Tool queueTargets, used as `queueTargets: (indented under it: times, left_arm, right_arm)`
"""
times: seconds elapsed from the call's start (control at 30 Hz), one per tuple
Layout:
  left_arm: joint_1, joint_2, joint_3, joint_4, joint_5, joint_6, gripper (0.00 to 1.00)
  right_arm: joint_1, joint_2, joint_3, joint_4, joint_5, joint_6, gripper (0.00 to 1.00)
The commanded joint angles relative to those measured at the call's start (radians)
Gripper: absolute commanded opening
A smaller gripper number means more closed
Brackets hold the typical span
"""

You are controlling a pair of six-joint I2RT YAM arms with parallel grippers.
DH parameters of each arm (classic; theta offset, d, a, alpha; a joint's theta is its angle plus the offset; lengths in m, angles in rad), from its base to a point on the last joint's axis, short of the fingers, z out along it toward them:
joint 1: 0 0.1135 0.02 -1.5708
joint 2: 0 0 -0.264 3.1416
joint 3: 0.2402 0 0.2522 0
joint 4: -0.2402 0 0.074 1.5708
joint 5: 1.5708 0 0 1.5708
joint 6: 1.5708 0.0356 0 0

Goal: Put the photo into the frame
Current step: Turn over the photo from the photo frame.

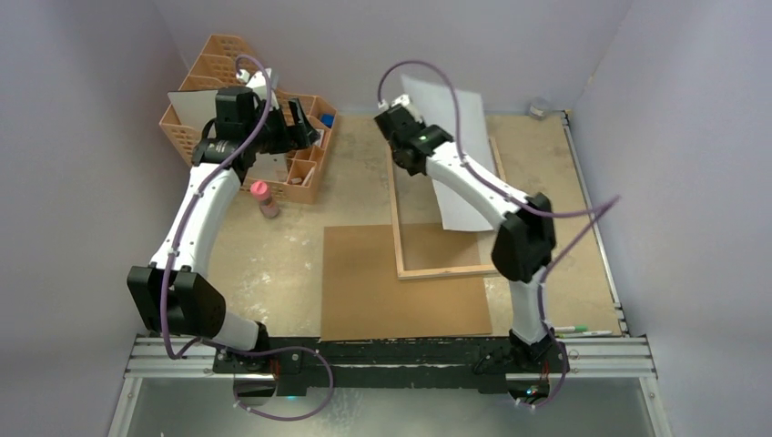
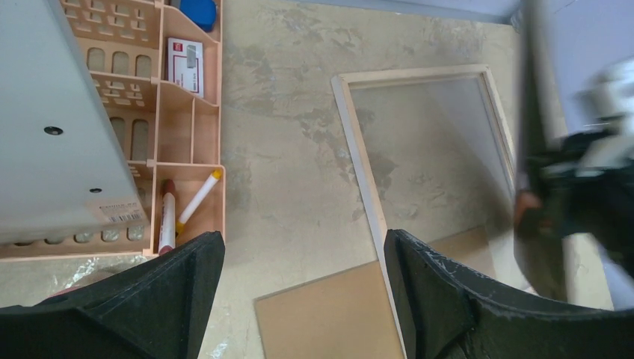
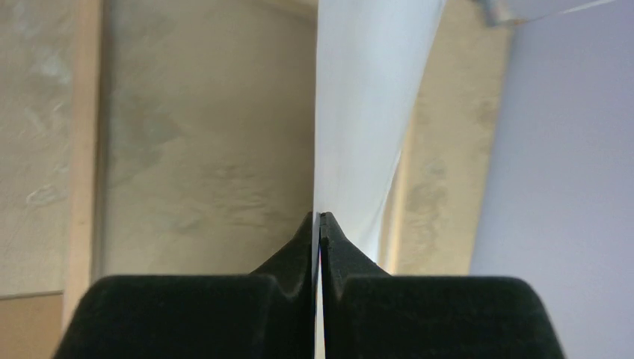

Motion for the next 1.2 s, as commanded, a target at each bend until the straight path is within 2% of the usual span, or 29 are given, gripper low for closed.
queueTargets:
  times: [0.0,0.27,0.63,0.87,1.17]
  left_arm:
    - [0.004,-0.023,-0.017,0.006,-0.007,0.027,0.82]
    - [0.005,-0.034,-0.043,0.010,-0.008,0.026,0.82]
    - [0.005,-0.051,-0.081,0.009,-0.004,0.033,0.82]
    - [0.001,-0.049,-0.096,0.020,0.008,0.034,0.82]
    - [-0.015,-0.039,-0.094,0.025,0.012,0.035,0.82]
  right_arm:
    - [0.005,0.109,0.152,-0.191,-0.143,0.118,0.00]
    - [-0.014,0.199,0.200,-0.327,-0.349,0.250,0.00]
    - [-0.020,0.132,0.083,-0.389,-0.458,0.470,0.00]
    - [-0.034,0.155,0.086,-0.393,-0.339,0.519,0.00]
    - [-0.100,0.209,0.104,-0.287,-0.270,0.501,0.00]
